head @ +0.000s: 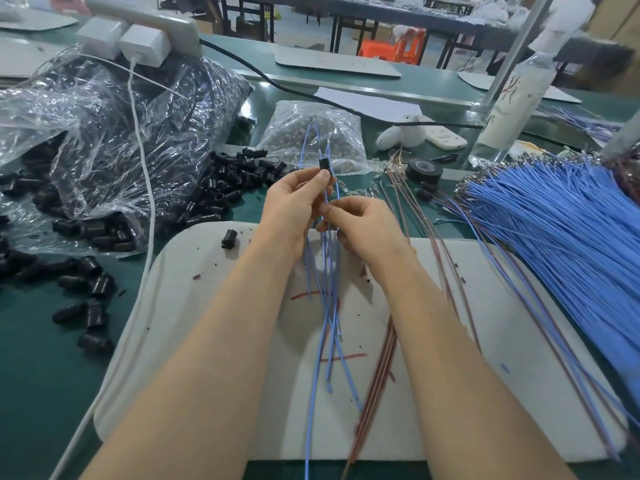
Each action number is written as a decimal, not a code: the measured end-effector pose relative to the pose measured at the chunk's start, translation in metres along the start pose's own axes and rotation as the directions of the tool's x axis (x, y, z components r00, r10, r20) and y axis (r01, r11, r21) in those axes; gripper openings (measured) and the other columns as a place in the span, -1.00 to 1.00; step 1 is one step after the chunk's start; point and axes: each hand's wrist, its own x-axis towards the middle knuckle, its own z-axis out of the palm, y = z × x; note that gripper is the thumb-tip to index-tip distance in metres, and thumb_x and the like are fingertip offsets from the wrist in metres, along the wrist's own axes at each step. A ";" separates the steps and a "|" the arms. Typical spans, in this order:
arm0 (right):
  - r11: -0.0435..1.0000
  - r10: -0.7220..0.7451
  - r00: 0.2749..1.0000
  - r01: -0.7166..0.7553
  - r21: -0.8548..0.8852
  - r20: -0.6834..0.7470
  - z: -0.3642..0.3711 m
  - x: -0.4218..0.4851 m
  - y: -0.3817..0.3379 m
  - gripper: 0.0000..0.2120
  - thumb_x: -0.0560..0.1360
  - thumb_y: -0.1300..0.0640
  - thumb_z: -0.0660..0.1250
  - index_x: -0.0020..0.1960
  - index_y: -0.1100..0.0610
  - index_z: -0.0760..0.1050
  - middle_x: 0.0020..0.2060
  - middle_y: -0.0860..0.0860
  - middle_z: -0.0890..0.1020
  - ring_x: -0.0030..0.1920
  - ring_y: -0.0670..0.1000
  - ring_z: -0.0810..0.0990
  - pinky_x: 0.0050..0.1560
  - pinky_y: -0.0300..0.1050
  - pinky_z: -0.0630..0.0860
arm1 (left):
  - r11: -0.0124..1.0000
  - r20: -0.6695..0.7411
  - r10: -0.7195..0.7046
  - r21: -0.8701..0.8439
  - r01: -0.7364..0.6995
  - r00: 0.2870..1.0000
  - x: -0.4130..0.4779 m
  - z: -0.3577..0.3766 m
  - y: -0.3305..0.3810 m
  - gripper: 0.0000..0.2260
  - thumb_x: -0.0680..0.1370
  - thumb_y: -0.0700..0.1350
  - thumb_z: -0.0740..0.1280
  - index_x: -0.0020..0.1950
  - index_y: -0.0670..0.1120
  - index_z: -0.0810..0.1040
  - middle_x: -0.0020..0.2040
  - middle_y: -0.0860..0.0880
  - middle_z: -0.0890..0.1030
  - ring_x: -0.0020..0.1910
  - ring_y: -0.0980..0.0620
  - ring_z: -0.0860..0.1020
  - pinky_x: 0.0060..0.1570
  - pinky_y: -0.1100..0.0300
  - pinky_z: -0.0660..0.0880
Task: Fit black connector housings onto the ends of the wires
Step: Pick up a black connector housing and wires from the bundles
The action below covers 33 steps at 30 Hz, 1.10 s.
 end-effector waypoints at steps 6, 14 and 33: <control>0.997 -0.064 0.993 0.069 0.043 -0.103 0.004 0.000 -0.001 -0.84 0.54 0.22 0.32 -0.21 0.17 0.56 -0.38 0.01 0.60 -0.56 -0.27 0.43 -0.46 -0.45 0.30 | 1.000 0.061 0.014 0.002 -0.014 0.998 -0.006 0.003 0.005 -0.77 0.61 -0.23 0.20 -0.25 -0.06 0.40 -0.62 0.17 0.48 -0.60 0.31 0.45 -0.54 0.46 0.37; 0.997 -0.080 0.994 0.079 -0.009 -0.071 0.003 0.001 0.000 -0.89 0.53 0.27 0.33 -0.13 0.30 0.59 -0.40 0.05 0.59 -0.57 -0.25 0.43 -0.46 -0.47 0.31 | 1.000 0.030 0.016 -0.001 -0.016 0.999 -0.007 0.002 0.007 -0.77 0.61 -0.22 0.20 -0.24 -0.05 0.41 -0.61 0.18 0.48 -0.60 0.31 0.45 -0.55 0.46 0.37; 0.987 -0.033 0.999 0.037 -0.156 0.026 0.007 -0.005 -0.004 -0.86 0.48 0.22 0.33 -0.24 0.16 0.59 -0.45 -0.05 0.61 -0.51 -0.23 0.42 -0.36 -0.35 0.33 | 0.999 -0.031 0.045 0.016 -0.044 0.999 -0.009 -0.002 0.011 -0.75 0.61 -0.23 0.20 -0.26 -0.05 0.43 -0.59 0.19 0.49 -0.57 0.31 0.45 -0.46 0.47 0.38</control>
